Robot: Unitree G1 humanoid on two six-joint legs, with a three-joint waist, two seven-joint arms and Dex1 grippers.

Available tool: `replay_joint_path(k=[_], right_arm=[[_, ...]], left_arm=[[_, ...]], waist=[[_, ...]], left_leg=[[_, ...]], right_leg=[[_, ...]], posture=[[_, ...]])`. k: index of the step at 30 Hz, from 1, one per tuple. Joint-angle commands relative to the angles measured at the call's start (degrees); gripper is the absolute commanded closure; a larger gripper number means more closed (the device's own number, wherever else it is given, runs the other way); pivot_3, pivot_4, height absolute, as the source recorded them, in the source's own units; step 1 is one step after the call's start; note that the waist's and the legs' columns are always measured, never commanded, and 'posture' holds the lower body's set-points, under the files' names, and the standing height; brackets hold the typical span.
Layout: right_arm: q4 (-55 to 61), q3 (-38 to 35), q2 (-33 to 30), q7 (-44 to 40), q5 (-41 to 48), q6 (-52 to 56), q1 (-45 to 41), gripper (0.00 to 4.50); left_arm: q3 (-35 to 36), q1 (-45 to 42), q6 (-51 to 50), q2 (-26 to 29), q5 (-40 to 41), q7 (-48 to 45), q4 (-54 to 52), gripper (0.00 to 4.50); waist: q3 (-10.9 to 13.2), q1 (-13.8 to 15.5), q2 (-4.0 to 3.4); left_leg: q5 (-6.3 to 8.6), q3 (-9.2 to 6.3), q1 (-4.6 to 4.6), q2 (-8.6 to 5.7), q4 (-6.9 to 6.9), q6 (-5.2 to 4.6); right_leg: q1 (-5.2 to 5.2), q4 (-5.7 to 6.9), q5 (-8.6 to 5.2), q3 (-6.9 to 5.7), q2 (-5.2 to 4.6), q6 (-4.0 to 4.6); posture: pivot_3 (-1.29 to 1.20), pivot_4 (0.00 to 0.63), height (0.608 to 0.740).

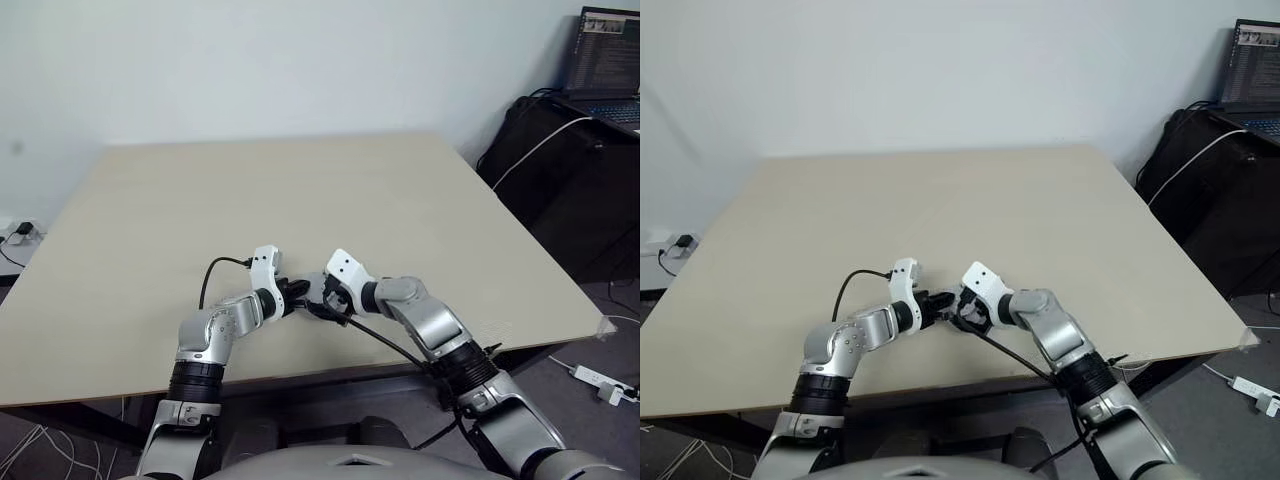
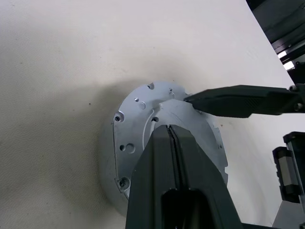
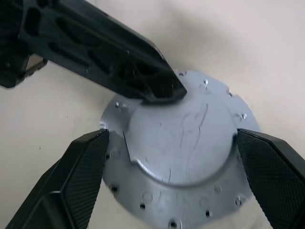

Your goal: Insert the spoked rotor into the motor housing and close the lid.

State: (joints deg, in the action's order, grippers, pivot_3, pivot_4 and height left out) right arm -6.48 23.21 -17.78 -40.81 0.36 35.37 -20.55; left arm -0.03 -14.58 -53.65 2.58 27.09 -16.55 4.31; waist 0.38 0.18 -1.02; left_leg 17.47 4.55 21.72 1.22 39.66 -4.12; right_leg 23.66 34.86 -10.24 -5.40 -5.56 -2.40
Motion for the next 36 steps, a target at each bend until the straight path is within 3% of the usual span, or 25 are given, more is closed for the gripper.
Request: replay_joint_path(k=[1,14,20,25,36], right_arm=[[1.5,-0.2,-2.9,0.4,-0.9,3.3,3.4,0.01],[18.2,-7.1,-6.8,2.5,3.8,7.5,14.0,0.01],[25.8,-19.8,2.8,8.9,13.7,7.9,18.1,0.01],[25.7,-29.7,11.7,18.1,20.0,13.4,17.4,0.01],[11.4,-36.8,22.1,27.1,27.0,23.5,11.1,0.01]], left_arm=[[-0.5,-0.6,-0.9,0.0,-0.3,-0.3,0.3,4.5],[-1.0,-0.6,-1.2,-0.2,-0.4,-1.7,0.4,4.5],[-0.8,-0.5,-0.5,-0.3,-0.4,-2.1,0.2,4.5],[-0.7,-0.2,-0.4,-0.2,-0.3,-2.3,0.1,4.5],[-1.0,0.7,-0.2,-0.1,-0.3,-2.4,-0.5,4.5]], waist=[[0.0,0.1,0.01],[0.7,0.6,0.39],[0.8,0.7,0.49],[0.9,0.8,0.47],[0.8,0.6,0.2]], left_leg=[[0.0,0.0,0.0,0.0,-0.01,0.0],[0.02,-0.04,0.1,0.02,-0.12,0.03],[0.04,-0.09,0.19,0.03,-0.17,0.06],[0.05,-0.11,0.22,0.02,-0.18,0.07],[-0.11,-0.09,0.76,0.01,-0.26,-0.13]], right_leg=[[0.0,-0.01,0.0,0.0,-0.01,0.0],[0.17,-0.03,-0.09,-0.12,-0.07,-0.01],[0.24,-0.05,-0.15,-0.15,-0.05,-0.03],[0.25,-0.08,-0.14,-0.15,-0.08,-0.04],[0.86,0.01,0.01,-0.1,0.02,0.3]], posture=[[0.0,0.0,0.74],[0.0,0.0,0.74],[0.0,0.0,0.74],[0.0,0.0,0.74],[0.0,0.0,0.74]])
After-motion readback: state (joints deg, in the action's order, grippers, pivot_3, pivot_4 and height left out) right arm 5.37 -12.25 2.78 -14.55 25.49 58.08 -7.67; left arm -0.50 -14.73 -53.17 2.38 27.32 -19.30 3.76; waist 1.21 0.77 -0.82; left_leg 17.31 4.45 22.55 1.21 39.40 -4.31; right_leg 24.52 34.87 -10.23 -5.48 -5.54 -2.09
